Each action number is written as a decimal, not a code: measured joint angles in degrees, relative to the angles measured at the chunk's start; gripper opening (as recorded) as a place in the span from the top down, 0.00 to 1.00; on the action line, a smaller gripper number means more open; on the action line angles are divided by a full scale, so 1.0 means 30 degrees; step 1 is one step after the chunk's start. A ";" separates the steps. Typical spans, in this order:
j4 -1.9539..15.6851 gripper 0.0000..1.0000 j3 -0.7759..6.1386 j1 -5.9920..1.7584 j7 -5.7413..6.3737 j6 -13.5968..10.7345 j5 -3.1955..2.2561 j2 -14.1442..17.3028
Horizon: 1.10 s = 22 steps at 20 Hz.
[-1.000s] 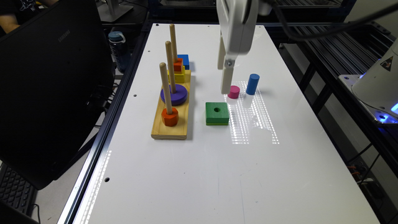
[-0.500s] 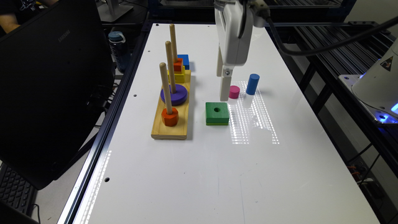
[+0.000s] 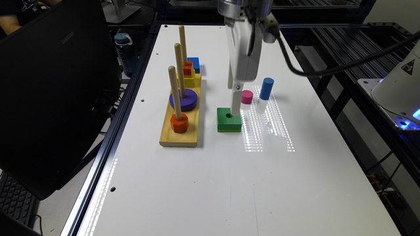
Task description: Pick up green block.
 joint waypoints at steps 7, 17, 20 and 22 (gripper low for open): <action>0.0004 0.00 -0.0006 -0.0001 0.0000 0.0113 -0.0002 0.0163; -0.0014 0.00 -0.0027 -0.0001 0.0000 0.0567 -0.0042 0.0724; -0.0001 0.00 -0.0081 -0.0001 0.0002 0.1287 -0.0160 0.1370; 0.0006 0.00 -0.0090 -0.0001 0.0002 0.1358 -0.0181 0.1420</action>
